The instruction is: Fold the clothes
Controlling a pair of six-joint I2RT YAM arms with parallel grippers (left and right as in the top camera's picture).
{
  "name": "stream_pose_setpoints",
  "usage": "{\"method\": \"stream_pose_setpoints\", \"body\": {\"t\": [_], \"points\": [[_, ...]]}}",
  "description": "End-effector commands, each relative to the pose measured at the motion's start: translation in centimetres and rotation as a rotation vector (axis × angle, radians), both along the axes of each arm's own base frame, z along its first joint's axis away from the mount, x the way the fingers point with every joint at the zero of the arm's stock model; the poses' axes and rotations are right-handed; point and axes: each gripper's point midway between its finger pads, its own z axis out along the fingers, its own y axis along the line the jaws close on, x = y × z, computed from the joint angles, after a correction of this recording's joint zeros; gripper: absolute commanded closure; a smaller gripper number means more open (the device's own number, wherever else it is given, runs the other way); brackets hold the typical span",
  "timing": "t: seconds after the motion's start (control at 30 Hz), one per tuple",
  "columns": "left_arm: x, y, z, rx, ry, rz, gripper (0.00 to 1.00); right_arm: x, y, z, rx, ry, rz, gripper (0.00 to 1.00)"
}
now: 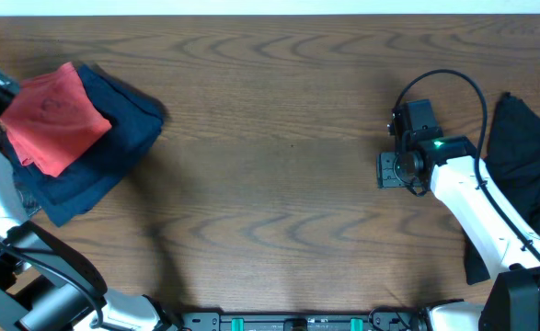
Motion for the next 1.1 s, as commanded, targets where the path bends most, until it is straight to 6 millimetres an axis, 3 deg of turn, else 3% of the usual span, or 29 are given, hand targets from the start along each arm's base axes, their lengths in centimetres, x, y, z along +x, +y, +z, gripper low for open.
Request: {"method": "stream_pose_setpoints", "body": {"t": [0.0, 0.07, 0.17, 0.27, 0.4, 0.5, 0.63, 0.8, 0.93, 1.07], "points": [[2.9, -5.2, 1.7, -0.032, -0.060, -0.175, 0.02, 1.1, 0.4, 1.1, 0.035, -0.054, -0.005, 0.11], [4.3, -8.3, 1.5, -0.016, -0.047, -0.255, 0.02, 1.9, 1.3, 1.4, 0.085, -0.087, 0.010, 0.01], [6.3, -14.7, 0.8, 0.021, 0.000, -0.419, 0.02, 3.7, 3.1, 2.2, 0.174, -0.163, 0.042, 0.01], [7.4, -22.3, -0.8, 0.008, 0.063, -0.581, 0.02, 6.1, 4.3, 3.7, 0.232, -0.276, 0.067, 0.01], [6.6, -31.9, -4.3, 0.003, 0.206, -0.755, 0.02, 10.0, 5.0, 6.9, 0.260, -0.480, 0.083, 0.01], [4.2, -36.0, -6.9, 0.051, 0.352, -0.854, 0.02, 11.9, 4.8, 8.8, 0.248, -0.590, 0.087, 0.01], [-1.1, -37.1, -9.9, 0.044, 0.608, -0.871, 0.02, 11.3, 4.2, 8.7, 0.221, -0.572, 0.104, 0.01], [-9.2, -36.1, -11.3, -0.070, 0.925, -0.855, 0.02, 6.7, 2.4, 8.2, 0.202, -0.422, 0.070, 0.01], [-11.9, -35.9, -10.7, -0.080, 0.983, -0.866, 0.02, 3.6, 1.6, 10.1, 0.194, -0.409, 0.062, 0.01], [-13.1, -35.7, -8.2, -0.025, 0.840, -0.882, 0.02, 0.6, 1.2, 13.1, 0.197, -0.476, 0.065, 0.01]]}}
